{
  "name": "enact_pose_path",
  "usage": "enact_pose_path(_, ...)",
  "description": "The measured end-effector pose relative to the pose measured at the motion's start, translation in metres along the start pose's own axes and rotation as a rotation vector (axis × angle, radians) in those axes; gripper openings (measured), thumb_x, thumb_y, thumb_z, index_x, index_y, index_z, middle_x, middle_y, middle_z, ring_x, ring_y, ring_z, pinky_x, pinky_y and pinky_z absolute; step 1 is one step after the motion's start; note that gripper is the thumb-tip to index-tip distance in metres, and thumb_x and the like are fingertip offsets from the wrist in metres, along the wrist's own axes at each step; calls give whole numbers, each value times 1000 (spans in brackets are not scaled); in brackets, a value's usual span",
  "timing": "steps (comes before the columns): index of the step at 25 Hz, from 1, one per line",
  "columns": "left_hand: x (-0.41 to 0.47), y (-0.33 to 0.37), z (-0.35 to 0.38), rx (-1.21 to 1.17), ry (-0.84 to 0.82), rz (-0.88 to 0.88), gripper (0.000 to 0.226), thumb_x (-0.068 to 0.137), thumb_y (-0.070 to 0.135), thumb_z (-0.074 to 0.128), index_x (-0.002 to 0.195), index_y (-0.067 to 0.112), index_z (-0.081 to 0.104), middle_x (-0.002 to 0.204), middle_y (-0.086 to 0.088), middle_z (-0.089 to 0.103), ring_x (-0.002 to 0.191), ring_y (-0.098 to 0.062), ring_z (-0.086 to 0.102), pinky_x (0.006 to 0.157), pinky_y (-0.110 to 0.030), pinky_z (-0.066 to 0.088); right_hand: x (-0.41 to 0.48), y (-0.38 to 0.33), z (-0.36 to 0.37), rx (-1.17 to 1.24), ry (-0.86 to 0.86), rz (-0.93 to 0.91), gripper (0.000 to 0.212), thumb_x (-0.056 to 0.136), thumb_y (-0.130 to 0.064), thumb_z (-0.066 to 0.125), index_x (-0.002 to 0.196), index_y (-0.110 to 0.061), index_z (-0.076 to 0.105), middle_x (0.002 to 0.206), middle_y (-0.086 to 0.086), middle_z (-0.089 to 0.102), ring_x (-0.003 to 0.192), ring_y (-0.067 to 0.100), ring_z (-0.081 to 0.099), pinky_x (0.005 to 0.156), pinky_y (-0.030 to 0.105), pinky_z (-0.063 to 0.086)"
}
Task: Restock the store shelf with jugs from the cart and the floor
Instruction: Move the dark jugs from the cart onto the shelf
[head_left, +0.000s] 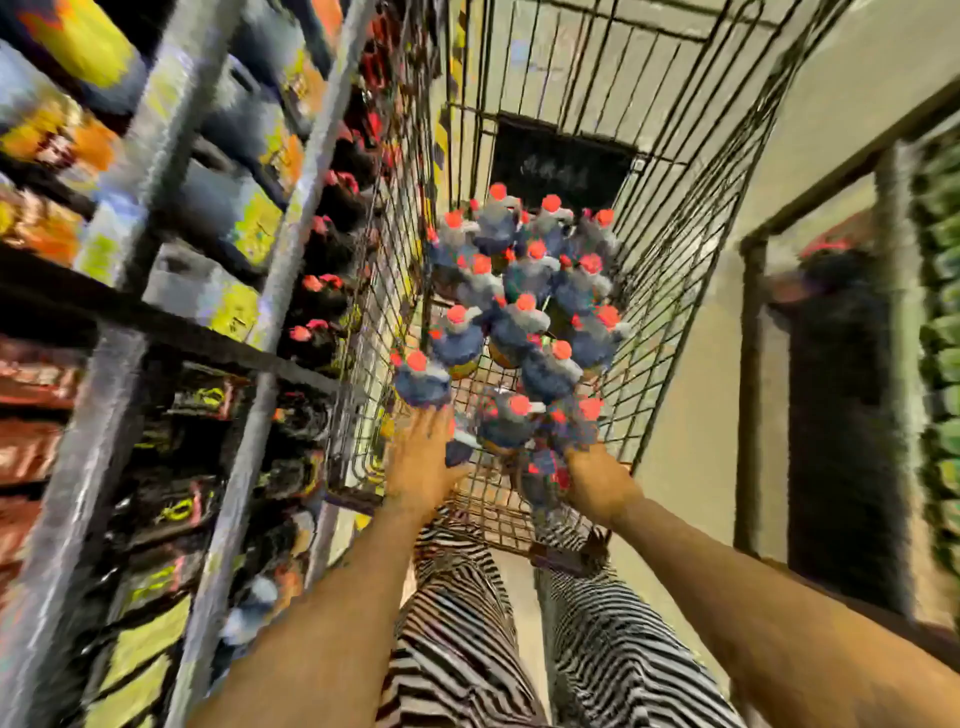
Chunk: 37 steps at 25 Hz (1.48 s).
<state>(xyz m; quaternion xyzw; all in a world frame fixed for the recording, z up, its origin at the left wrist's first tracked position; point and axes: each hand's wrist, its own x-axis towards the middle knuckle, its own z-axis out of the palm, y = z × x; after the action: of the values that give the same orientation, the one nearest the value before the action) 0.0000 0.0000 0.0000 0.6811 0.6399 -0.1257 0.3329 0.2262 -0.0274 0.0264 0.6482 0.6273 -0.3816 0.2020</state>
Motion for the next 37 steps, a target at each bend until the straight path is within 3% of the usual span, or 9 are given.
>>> enact_pose_path(4,40,-27,-11,-101,-152,86,69,83,38,69,143,20,40,142,-10,49,130,-28,44,102,-32,33,11,-8,21,170,69,104,30,89,-17,53,118,-9,59,122,17,62,113,34,56,86,35,42)
enact_pose_path(6,57,-33,-12,-5,-218,143,66,79,43,71,138,24,49,131,-10,59,121,-29,53,93,-33,41,14,-6,33,263,105,182,29,85,-18,56,113,-12,62,115,16,66,106,34,61,83,36,47)
enact_pose_path(12,70,-36,-6,-41,-130,272,52,75,37,78,122,19,64,115,-14,68,108,-33,62,85,-37,48,21,-7,47,381,228,198,33,80,-26,71,100,-1,61,102,21,65,96,36,58,73,35,39)
enact_pose_path(16,75,-22,-9,59,-102,202,38,80,46,68,106,18,72,100,-17,71,97,-35,65,75,-38,50,27,-11,49,513,314,216,38,75,-23,76,106,-3,66,102,20,68,95,35,62,75,33,44)
enact_pose_path(21,58,-21,-16,-171,-7,69,48,74,50,60,76,3,72,77,-23,69,77,-36,66,61,-37,43,29,-15,54,614,386,225,41,71,-17,79,110,-9,67,107,21,65,97,34,61,81,32,45)
enact_pose_path(27,16,-18,-42,-349,247,37,40,75,28,79,51,20,49,48,-2,48,50,-17,43,46,-27,27,30,-11,39,614,317,49,23,71,-11,78,86,2,67,86,17,71,76,28,62,65,32,45)
enact_pose_path(32,-31,-14,-63,-345,389,20,34,74,34,79,62,6,65,56,-7,55,58,-18,49,50,-32,34,-1,-2,2,611,322,-140,27,71,-19,81,78,3,66,71,10,63,64,22,52,57,28,40)
enact_pose_path(35,-80,-3,-84,-415,522,-3,46,70,50,73,53,11,56,52,-8,53,52,-13,44,51,-31,35,-33,0,-38,533,342,-345,28,69,-26,82,62,-9,61,63,10,63,55,15,49,53,30,40)
enact_pose_path(37,-120,6,-99,-469,649,4,45,71,44,75,49,13,51,44,-3,46,46,-5,40,46,-18,32,-60,-12,-67,474,325,-487,33,71,-25,81,55,-18,53,54,2,55,47,2,37,47,23,32)
